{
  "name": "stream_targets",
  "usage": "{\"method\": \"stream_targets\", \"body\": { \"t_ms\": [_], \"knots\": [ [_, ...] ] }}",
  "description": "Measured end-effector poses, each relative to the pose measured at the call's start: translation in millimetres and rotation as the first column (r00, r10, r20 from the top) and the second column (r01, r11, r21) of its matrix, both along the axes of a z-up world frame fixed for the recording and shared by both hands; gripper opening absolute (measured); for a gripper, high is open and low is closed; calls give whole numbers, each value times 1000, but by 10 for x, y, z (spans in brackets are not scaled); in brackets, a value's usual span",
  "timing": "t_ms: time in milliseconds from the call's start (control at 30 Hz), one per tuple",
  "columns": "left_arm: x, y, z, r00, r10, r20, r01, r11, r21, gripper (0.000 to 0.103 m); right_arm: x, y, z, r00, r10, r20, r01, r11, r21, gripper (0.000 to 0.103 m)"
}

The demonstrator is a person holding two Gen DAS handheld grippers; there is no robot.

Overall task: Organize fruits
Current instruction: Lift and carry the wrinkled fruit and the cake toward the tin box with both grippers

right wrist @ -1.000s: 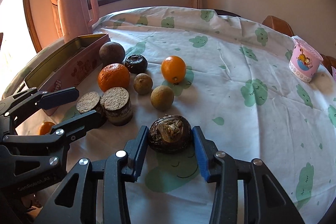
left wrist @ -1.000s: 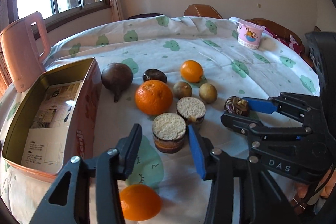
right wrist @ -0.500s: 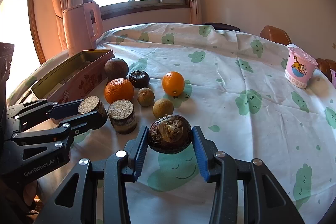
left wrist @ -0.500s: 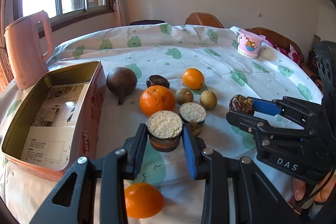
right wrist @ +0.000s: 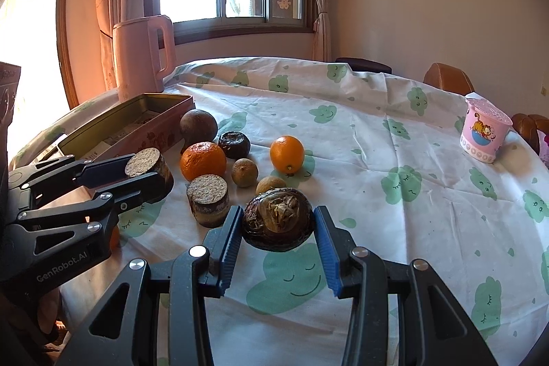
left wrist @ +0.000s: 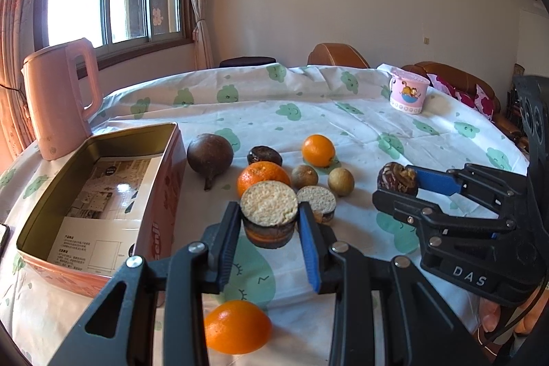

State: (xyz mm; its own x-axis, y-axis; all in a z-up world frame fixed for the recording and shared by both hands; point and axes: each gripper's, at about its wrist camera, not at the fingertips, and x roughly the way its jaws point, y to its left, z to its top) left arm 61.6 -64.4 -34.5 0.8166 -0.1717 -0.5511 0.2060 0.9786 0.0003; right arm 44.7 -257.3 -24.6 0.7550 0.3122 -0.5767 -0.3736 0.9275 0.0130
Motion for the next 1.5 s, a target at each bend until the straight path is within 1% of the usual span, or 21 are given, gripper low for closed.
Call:
{"method": "stream_targets", "body": {
  "t_ms": [700,867,1233,1500],
  "knots": [
    [-111,66,62,996,31,86,-28,999,-36,35,-146,-1,53,995,2,98,-2,1000,6,44],
    [-146,53,74,993,29,114,-26,999,-29,35,-183,-4,66,993,2,119,-2,1000,7,44],
    [-185,48,91,989,27,147,-24,999,-23,35,-244,-12,86,987,2,158,-4,1000,12,44],
    [-211,58,106,984,33,173,-30,999,-25,35,-304,-18,110,979,-1,202,-3,1000,18,44]
  ]
}}
